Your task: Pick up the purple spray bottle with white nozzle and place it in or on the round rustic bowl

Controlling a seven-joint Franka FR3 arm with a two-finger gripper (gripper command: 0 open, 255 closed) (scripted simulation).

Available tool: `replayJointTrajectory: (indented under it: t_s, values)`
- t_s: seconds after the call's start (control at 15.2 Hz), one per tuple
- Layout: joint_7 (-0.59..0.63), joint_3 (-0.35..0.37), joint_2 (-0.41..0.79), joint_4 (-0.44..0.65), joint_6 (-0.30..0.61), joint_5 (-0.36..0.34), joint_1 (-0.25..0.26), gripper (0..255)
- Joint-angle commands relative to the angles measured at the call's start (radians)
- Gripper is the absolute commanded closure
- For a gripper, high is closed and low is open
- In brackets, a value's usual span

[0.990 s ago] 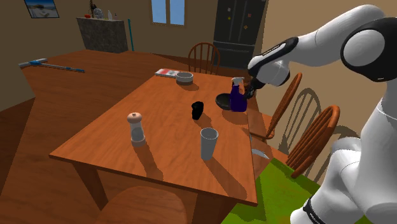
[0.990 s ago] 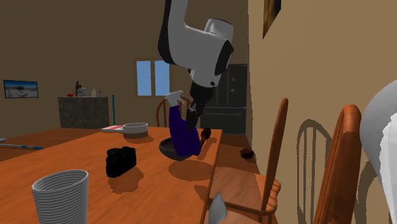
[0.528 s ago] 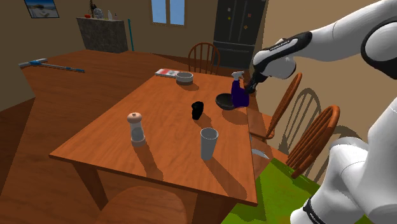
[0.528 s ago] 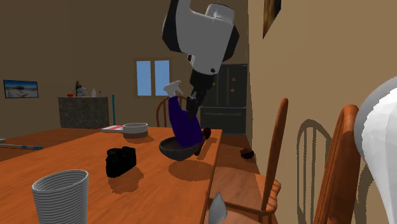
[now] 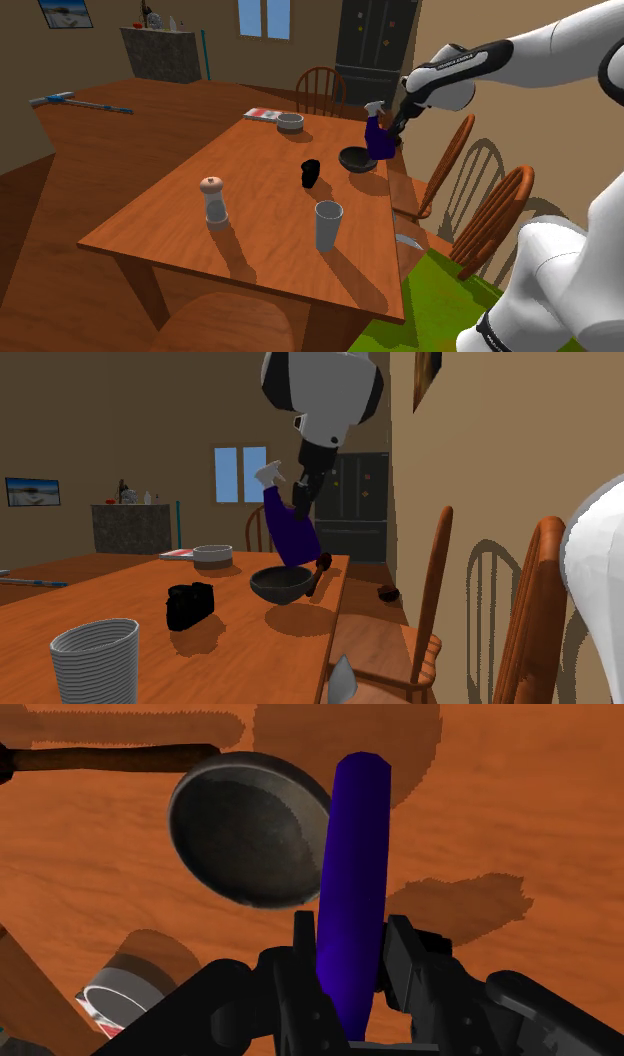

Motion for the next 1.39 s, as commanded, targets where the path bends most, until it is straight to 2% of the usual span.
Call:
replayJointTrajectory:
  t_s: [0.0, 0.13, 0.2, 0.26, 0.4, 0.53, 0.79, 1.32]
  values:
    - [0.018, 0.008, -0.014, 0.01, -0.016, -0.024, -0.006, 255]
    - [-0.151, -0.074, 0.153, 0.112, -0.065, 0.218, 0.031, 255]
    - [-0.229, -0.078, 0.243, 0.168, -0.104, 0.337, 0.004, 255]
    - [-0.279, -0.048, 0.314, 0.224, -0.141, 0.419, -0.054, 255]
    - [-0.33, 0.03, 0.421, 0.336, -0.202, 0.516, -0.181, 255]
    - [-0.355, 0.085, 0.517, 0.453, -0.26, 0.585, -0.285, 255]
    - [-0.355, 0.173, 0.707, 0.73, -0.378, 0.678, -0.482, 255]
    - [-0.402, 0.203, 0.732, 0.666, -0.301, 0.72, -0.483, 255]
